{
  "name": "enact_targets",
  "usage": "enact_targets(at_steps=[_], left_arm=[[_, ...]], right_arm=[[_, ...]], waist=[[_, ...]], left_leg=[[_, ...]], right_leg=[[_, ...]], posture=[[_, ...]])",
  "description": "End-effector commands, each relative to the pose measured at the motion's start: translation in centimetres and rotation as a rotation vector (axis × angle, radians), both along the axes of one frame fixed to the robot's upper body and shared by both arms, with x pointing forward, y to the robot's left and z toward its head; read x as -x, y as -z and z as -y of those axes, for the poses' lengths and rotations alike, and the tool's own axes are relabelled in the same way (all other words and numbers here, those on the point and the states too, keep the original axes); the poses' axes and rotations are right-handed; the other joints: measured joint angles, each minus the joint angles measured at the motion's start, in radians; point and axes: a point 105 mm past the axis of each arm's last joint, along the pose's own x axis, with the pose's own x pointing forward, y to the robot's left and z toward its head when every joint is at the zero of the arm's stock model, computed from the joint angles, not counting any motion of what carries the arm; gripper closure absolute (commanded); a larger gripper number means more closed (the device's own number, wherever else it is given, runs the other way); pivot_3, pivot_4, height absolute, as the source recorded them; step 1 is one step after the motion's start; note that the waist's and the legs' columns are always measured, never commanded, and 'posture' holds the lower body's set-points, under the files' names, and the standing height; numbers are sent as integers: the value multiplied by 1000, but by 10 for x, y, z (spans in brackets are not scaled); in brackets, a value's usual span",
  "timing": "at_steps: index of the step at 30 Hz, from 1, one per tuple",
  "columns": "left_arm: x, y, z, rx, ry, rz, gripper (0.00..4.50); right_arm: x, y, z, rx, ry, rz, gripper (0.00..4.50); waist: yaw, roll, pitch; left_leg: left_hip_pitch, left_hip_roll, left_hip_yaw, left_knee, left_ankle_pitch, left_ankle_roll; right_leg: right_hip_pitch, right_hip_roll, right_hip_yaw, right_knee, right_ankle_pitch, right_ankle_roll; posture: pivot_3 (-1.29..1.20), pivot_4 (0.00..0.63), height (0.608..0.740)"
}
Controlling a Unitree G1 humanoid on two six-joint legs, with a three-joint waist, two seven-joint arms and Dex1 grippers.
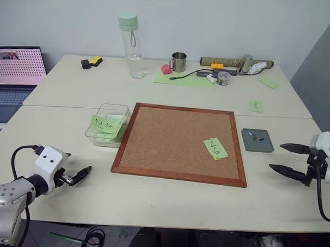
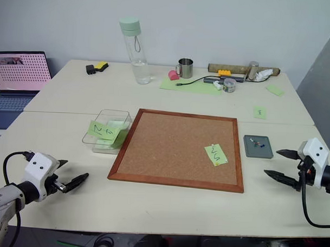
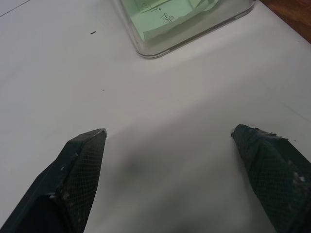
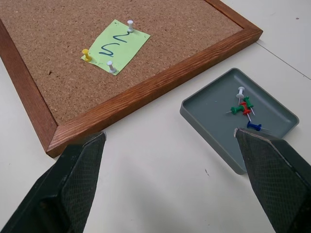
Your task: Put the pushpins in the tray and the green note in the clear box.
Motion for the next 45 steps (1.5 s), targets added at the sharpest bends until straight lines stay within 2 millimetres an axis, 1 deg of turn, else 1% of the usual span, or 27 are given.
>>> enact_targets(at_steps=[1, 5, 11, 15, 26, 30, 33, 37, 40, 41, 42, 43, 44, 45], left_arm=[[-3, -17, -5, -4, 3, 75, 59], [-2, -15, -6, -16, 4, 40, 59], [-4, -15, -3, 2, -3, 40, 59], [-4, -19, 1, 39, 23, 48, 59], [-9, -28, -1, 41, 2, 93, 59], [-13, -34, 8, 53, 32, 112, 59], [-18, -43, 17, 76, 66, 135, 59], [-23, -59, 40, 94, 165, 159, 59], [-27, -72, 71, 93, 295, 162, 584], [-28, -72, 83, 91, 348, 153, 684], [-29, -72, 95, 89, 393, 144, 980], [-32, -72, 105, 89, 429, 142, 1095], [-36, -72, 115, 91, 457, 140, 1352], [-39, -70, 125, 92, 488, 137, 1451]], right_arm=[[1, -7, 5, 1, 13, 34, 38], [1, -7, 4, -2, 14, 34, 38], [0, -7, 4, 0, 15, 35, 38], [0, -7, 5, 0, 14, 36, 38], [-1, -8, 5, 1, 11, 40, 38], [-1, -9, 5, 1, 10, 43, 38], [0, -10, 3, 0, 7, 46, 38], [0, -13, 0, -8, 0, 53, 38], [-1, -19, -9, -18, -27, 71, 0], [-2, -22, -13, -23, -39, 82, 0], [-4, -24, -17, -28, -51, 91, 0], [-5, -25, -23, -35, -63, 97, 0], [-6, -27, -28, -40, -79, 102, 0], [-6, -28, -34, -45, -99, 106, 0]], waist=[[0, 0, 0], [0, 0, 0], [0, 0, 0], [0, 0, 0], [0, 0, 0], [0, 0, 0], [0, 0, 0], [1, 0, 0], [1, 0, 0], [1, 0, 0], [2, 0, 0], [1, 0, 0], [1, 0, 0], [1, 0, 0]], left_leg=[[0, 0, 0, 0, 0, 0], [0, 0, 0, 0, 0, 0], [0, 0, 0, 0, 0, 0], [0, 0, 0, 0, 0, 0], [0, 0, 0, 0, 0, 0], [0, 0, 0, 0, 0, 0], [0, 0, 0, 0, 0, 0], [0, 0, 0, 0, 0, 0], [0, 0, 0, 0, 0, 0], [0, 0, 0, 0, 0, 0], [0, 0, 0, 0, 0, 0], [-1, 0, 0, 0, 0, 0], [-1, 0, 0, 1, 0, 0], [-1, 0, 0, 1, 0, 0]], right_leg=[[0, 0, 0, 0, 0, 0], [0, 0, 0, 0, 0, 0], [0, 0, 0, 0, 0, 0], [0, 0, 0, 0, 0, 0], [0, 0, 0, 0, 0, 0], [0, 0, 0, 0, 0, 0], [0, 0, 0, 0, 0, 0], [0, 0, 0, 0, 0, 0], [0, 0, 0, 0, 0, 0], [0, 0, 0, 0, 0, 0], [0, 0, 0, 0, 0, 0], [0, 0, 0, 0, 0, 0], [0, 0, 0, 0, 0, 0], [0, 0, 0, 0, 0, 0]], posture=[[0, 150, 740], [0, 150, 740], [0, 150, 740], [0, 150, 740], [0, 150, 740], [0, 150, 740], [0, 150, 740], [0, 150, 740], [0, 150, 740], [0, 150, 740], [0, 150, 740], [0, 150, 740], [0, 150, 740], [0, 150, 740]])
